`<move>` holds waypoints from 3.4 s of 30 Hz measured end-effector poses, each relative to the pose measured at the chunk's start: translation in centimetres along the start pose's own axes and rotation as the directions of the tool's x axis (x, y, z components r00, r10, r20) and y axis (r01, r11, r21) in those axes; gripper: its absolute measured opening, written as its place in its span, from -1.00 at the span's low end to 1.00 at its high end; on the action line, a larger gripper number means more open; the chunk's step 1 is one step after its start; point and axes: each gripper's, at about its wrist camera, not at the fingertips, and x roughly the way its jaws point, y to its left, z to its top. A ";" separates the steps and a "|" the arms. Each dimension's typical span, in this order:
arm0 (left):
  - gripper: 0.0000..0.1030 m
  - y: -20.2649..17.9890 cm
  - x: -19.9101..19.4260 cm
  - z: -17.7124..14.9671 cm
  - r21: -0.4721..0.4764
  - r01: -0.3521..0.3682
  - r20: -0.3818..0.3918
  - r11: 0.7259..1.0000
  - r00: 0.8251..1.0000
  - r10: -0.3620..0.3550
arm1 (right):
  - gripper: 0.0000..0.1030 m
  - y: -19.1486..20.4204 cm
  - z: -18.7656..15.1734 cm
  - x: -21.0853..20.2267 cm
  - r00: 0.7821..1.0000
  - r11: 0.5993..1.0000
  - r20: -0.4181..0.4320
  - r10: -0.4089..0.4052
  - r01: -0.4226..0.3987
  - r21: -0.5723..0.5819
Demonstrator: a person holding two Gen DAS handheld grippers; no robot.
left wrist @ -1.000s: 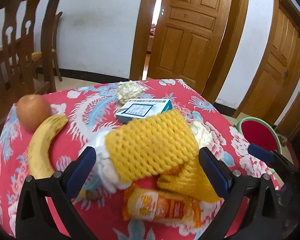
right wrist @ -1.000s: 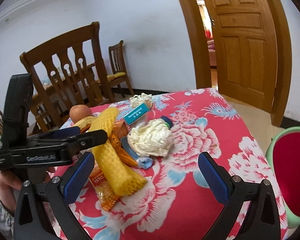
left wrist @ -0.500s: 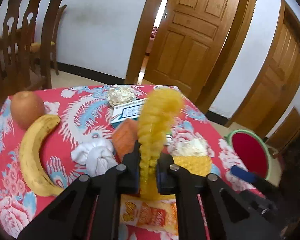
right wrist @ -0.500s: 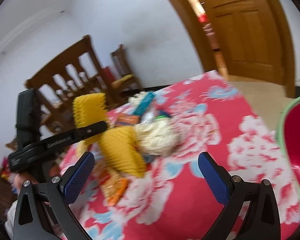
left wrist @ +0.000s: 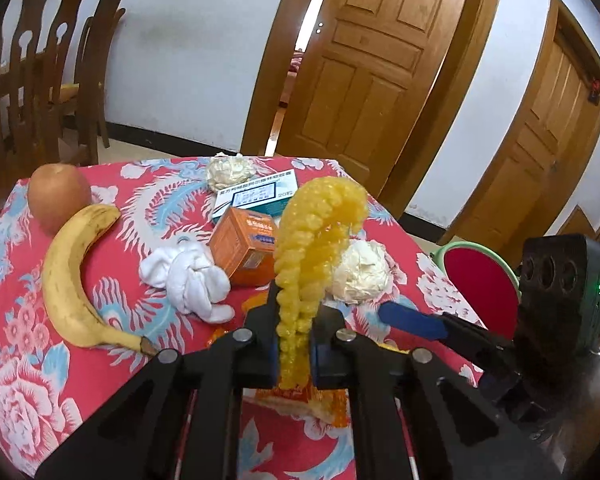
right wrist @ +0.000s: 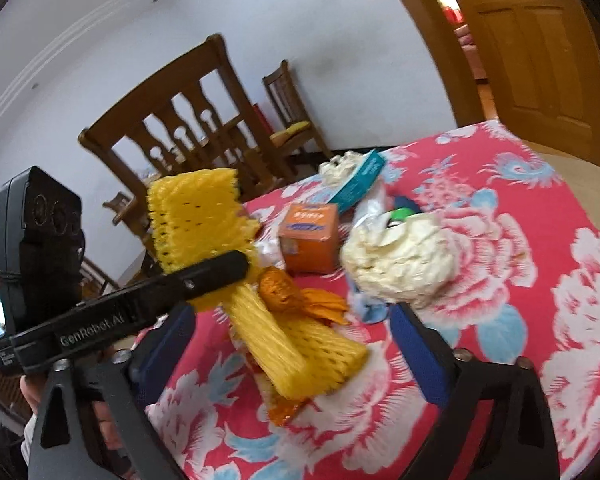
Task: Collect trash
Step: 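Carry both yellow foam nets over the red bin with both tools, then open both tools to drop the foam nets into the bin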
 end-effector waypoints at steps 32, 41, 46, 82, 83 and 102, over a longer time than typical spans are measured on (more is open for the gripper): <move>-0.82 -5.3 0.5 0.6 0.061 0.069 0.014 0.996 0.997 -0.070 | -0.83 -4.0 1.0 -8.6 0.968 0.989 0.241 0.068 -0.096 0.108; -0.82 -9.5 2.7 -0.2 0.100 0.123 -0.030 0.987 0.992 -0.121 | -0.83 -6.9 0.7 -12.2 0.953 0.985 0.302 0.014 -0.065 0.161; -0.82 -12.6 4.0 -0.7 0.131 0.162 -0.057 0.978 0.986 -0.156 | -0.83 -8.6 0.3 -15.1 0.942 0.981 0.333 -0.043 -0.023 0.193; -0.82 -29.5 15.3 -4.3 0.129 0.338 -0.259 0.932 0.919 -0.297 | -0.83 -19.7 -4.8 -27.9 0.806 0.860 0.363 -0.468 0.320 0.398; -0.82 -29.5 15.3 -4.3 0.131 0.340 -0.260 0.931 0.918 -0.298 | -0.83 -19.7 -4.8 -27.9 0.805 0.858 0.361 -0.470 0.322 0.399; 0.40 -28.0 13.0 -2.6 0.178 0.308 -0.177 0.934 0.944 -0.278 | 0.35 -19.6 -4.6 -27.4 0.755 0.816 0.364 -0.546 0.380 0.435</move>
